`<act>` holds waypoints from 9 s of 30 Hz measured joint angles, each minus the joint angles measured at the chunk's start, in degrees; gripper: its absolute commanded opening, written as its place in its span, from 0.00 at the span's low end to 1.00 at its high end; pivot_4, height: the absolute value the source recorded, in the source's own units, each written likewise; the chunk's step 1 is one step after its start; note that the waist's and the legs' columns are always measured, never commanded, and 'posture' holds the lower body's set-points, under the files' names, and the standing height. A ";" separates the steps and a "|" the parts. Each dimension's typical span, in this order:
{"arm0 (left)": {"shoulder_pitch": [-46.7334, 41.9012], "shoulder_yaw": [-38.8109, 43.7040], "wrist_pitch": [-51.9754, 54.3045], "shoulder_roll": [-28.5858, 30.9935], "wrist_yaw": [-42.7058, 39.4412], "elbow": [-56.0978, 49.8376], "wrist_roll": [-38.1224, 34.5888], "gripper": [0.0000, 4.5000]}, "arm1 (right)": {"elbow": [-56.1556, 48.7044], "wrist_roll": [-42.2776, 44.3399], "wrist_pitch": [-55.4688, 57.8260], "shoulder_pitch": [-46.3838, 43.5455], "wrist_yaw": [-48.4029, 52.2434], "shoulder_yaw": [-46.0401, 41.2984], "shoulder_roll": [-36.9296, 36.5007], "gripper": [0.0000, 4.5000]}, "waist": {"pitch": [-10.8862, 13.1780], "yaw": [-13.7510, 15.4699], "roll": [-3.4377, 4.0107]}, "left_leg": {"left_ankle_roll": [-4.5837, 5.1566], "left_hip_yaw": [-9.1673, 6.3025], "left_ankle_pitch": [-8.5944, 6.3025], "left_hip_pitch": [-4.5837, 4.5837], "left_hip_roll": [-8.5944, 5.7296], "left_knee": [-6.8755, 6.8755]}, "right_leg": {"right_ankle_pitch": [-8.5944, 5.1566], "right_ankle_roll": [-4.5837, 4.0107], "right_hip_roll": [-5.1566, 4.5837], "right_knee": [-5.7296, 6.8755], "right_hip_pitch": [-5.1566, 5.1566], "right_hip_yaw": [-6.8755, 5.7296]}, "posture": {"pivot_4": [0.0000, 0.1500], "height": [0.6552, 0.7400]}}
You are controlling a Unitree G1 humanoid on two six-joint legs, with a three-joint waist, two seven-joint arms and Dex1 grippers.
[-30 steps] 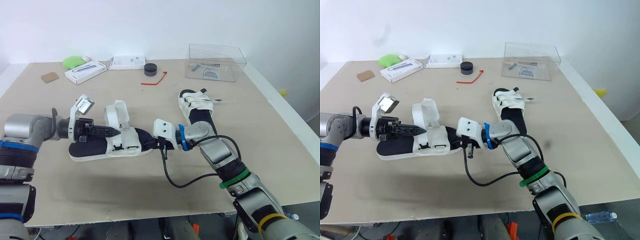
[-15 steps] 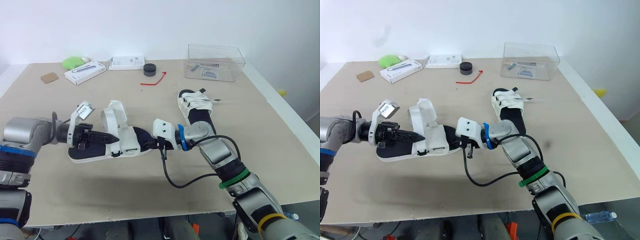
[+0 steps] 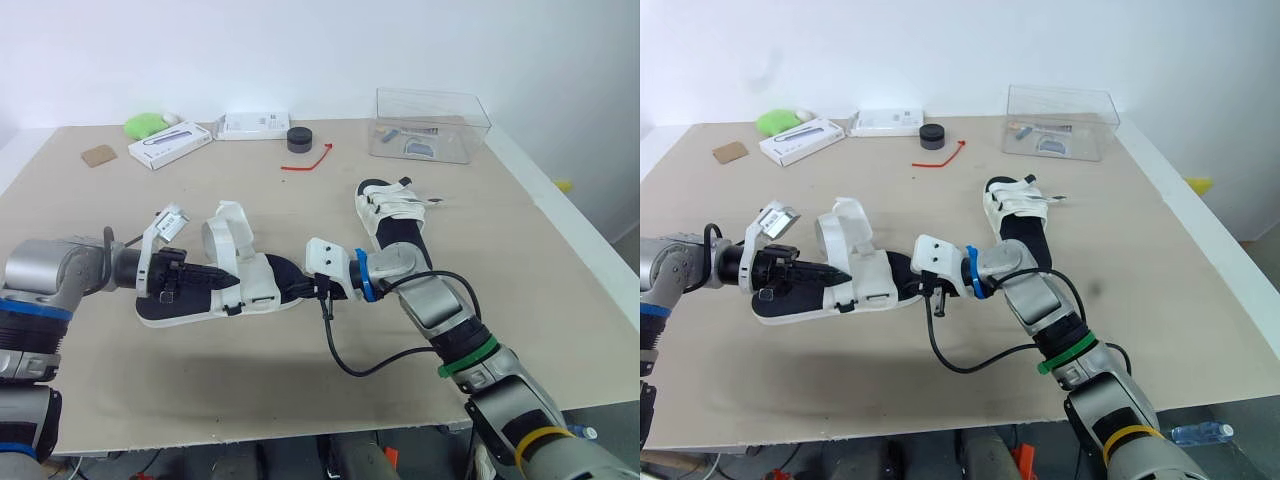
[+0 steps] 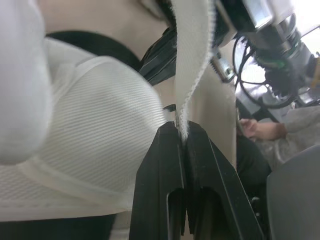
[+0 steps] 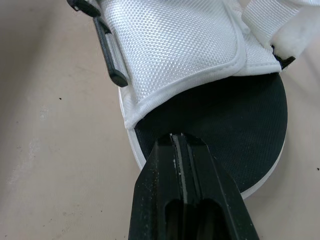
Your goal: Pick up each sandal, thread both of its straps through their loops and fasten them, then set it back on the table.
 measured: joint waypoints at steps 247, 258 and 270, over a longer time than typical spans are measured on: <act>18.92 18.68 -18.48 -13.09 42.69 -9.59 -25.39 0.01 | 7.09 -2.50 -8.41 -3.63 4.47 1.97 0.35 0.00 | -0.16 0.06 -0.33 | -0.55 0.39 0.35 0.87 0.22 -1.04 | -0.09 -0.15 0.16 -0.06 0.13 0.49 | 1.00 0.84; 18.28 21.16 -15.71 -14.18 42.31 -7.81 -24.77 0.01 | 6.50 -2.76 -7.97 -3.46 4.47 1.97 0.16 0.00 | -0.17 0.06 -0.34 | -0.60 0.28 0.38 0.82 0.19 -1.04 | -0.08 -0.15 0.12 -0.06 0.14 0.45 | 1.00 0.84; 15.23 19.81 -13.71 -15.59 39.68 -2.97 -20.11 0.01 | 6.32 -2.82 -7.86 -3.39 4.46 1.96 0.16 0.00 | -0.18 0.05 -0.35 | -0.61 0.22 0.39 0.80 0.16 -1.04 | -0.08 -0.15 0.11 -0.06 0.14 0.41 | 1.00 0.84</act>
